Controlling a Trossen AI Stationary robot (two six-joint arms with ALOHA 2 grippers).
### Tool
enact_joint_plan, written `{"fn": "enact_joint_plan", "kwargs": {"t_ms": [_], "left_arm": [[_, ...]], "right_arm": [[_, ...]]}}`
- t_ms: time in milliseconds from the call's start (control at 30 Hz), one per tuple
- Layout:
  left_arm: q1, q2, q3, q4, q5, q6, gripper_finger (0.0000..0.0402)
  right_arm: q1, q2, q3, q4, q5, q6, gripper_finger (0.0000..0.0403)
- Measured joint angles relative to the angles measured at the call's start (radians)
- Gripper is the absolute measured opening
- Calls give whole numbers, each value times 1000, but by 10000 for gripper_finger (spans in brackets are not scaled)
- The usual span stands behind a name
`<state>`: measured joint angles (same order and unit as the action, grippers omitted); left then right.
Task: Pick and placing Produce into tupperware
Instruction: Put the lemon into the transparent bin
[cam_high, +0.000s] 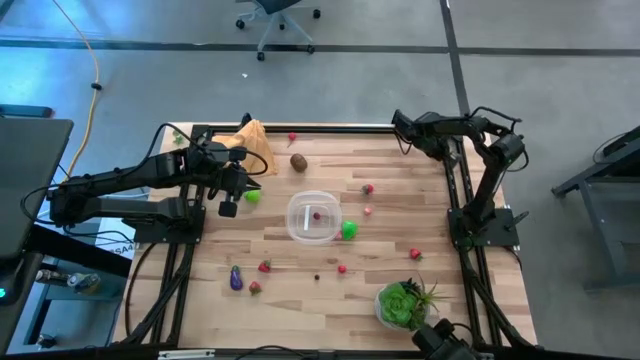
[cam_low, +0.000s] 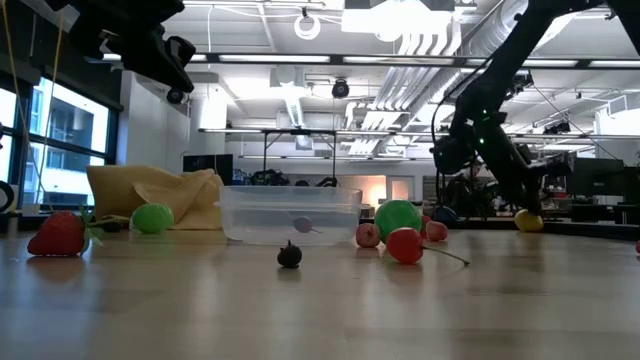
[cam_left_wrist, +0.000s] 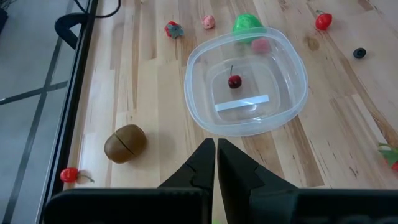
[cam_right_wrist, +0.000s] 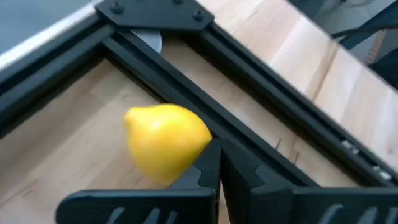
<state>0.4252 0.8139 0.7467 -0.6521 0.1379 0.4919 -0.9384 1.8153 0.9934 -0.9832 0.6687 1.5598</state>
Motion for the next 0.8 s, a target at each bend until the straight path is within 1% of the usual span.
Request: {"fn": "enact_joint_plan", "kwargs": {"t_ms": [100, 300, 600, 800], "left_arm": [[0, 0, 0, 0, 0, 0, 10], [0, 0, 0, 0, 0, 0, 10], [0, 0, 0, 0, 0, 0, 10], [0, 0, 0, 0, 0, 0, 10]], "right_arm": [[1, 0, -7, 12, 18, 10, 0], [3, 0, 17, 16, 12, 3, 0], [4, 0, 34, -2, 91, 13, 0], [-13, 0, 34, 8, 106, 12, 0]]}}
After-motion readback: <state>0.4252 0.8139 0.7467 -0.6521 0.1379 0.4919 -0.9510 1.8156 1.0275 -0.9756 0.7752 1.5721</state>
